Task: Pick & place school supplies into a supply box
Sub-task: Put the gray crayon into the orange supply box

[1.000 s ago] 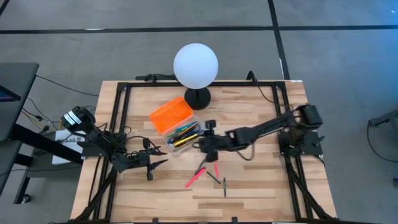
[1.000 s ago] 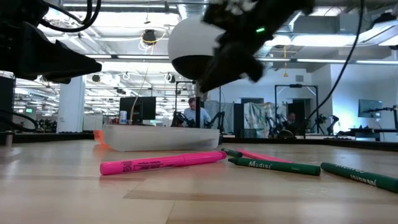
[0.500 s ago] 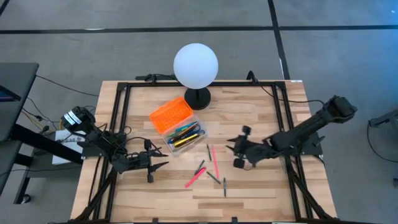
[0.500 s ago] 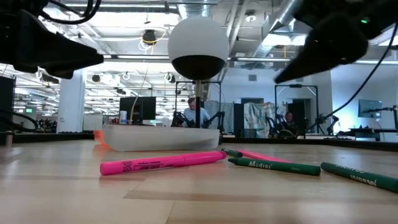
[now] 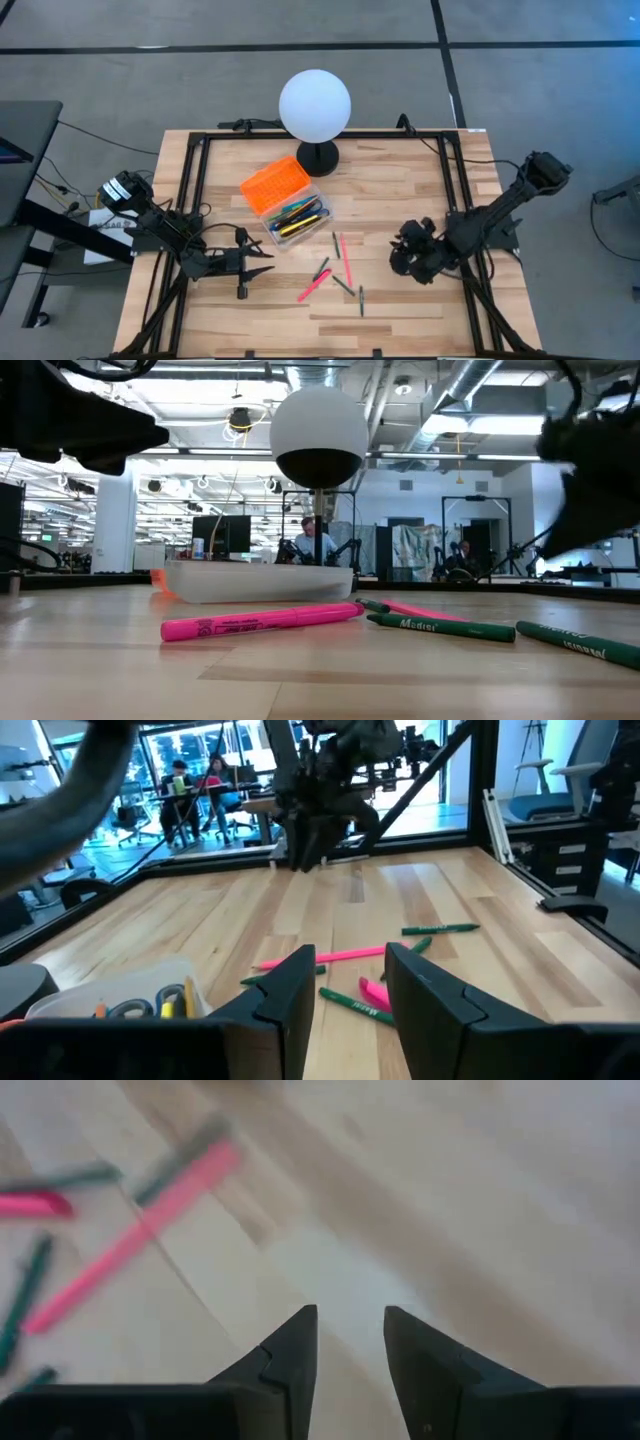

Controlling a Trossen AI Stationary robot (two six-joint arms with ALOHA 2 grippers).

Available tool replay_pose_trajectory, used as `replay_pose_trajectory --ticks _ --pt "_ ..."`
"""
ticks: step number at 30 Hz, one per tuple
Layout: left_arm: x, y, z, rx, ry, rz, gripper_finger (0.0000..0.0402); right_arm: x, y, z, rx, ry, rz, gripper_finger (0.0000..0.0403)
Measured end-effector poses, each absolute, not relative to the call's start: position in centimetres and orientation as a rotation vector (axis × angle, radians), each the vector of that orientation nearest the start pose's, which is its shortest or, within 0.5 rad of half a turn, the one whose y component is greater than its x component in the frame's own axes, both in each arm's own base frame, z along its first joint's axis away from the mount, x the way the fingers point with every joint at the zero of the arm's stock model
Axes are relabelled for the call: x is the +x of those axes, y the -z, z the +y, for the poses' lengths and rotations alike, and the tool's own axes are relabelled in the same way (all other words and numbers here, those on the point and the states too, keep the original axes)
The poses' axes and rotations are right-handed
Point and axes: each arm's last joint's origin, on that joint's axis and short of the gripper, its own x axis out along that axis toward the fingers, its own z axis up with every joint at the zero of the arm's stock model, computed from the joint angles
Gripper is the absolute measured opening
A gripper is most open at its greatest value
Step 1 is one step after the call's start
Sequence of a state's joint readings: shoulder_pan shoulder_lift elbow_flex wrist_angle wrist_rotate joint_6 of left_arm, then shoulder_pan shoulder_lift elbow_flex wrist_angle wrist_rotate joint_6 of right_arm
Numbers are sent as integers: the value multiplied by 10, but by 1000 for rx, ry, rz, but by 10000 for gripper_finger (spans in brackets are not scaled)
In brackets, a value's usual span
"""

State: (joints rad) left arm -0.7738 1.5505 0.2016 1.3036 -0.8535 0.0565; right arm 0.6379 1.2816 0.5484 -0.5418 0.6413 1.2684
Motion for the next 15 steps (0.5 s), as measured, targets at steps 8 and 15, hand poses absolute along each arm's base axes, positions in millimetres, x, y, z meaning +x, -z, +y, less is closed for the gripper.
replay_pose_trajectory --ticks 8,15 --pt "168 -136 -134 101 -79 44 119 141 -125 108 625 872 1088 111" --pt "168 -135 -133 110 -82 53 119 137 -127 119 637 911 1139 111"
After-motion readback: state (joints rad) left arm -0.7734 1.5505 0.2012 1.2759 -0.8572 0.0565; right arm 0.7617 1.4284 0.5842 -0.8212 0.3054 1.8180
